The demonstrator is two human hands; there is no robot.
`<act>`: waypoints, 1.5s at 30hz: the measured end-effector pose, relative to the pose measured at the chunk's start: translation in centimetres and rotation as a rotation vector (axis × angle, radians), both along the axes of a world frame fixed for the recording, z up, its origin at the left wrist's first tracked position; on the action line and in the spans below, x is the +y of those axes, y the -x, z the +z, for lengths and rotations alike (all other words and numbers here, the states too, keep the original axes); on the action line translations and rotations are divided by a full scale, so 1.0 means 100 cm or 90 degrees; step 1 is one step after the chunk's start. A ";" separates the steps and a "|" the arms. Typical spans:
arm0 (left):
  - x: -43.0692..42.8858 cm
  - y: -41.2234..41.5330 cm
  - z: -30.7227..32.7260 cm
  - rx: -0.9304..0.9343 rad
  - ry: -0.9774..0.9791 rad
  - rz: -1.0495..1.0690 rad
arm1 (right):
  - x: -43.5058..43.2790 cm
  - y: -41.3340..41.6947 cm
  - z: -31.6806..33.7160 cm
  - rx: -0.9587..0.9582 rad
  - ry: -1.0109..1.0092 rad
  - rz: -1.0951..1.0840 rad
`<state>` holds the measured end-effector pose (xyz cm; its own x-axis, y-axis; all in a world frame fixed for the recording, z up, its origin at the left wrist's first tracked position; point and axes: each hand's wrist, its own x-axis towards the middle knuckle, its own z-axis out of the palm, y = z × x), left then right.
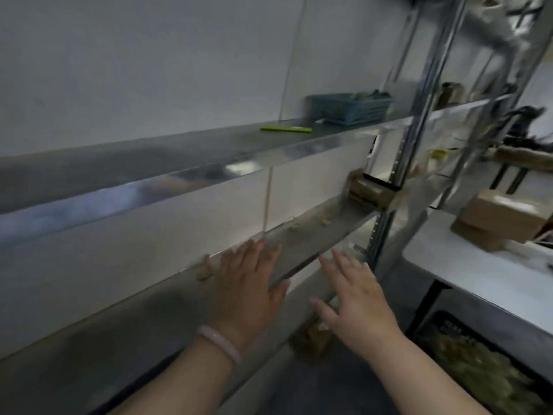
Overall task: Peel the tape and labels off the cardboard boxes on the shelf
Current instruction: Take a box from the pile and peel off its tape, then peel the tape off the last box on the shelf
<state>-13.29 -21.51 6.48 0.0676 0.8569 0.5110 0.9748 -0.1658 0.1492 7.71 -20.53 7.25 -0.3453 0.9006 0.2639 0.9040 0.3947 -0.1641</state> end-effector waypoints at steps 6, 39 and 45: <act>0.074 -0.100 0.015 -0.019 -0.008 -0.084 | 0.045 -0.101 0.012 0.017 -0.001 -0.108; 0.541 -0.292 -0.049 -0.085 0.145 -0.140 | 0.535 -0.291 -0.051 0.127 0.074 -0.172; 0.602 -0.342 -0.080 -0.242 0.290 -0.064 | 0.645 -0.341 -0.066 0.277 0.226 -0.141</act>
<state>20.96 38.66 -1.49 0.0442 0.9942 0.0979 0.8224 -0.0918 0.5614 41.82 44.01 0.70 -0.0676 0.9977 0.0090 0.7785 0.0584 -0.6249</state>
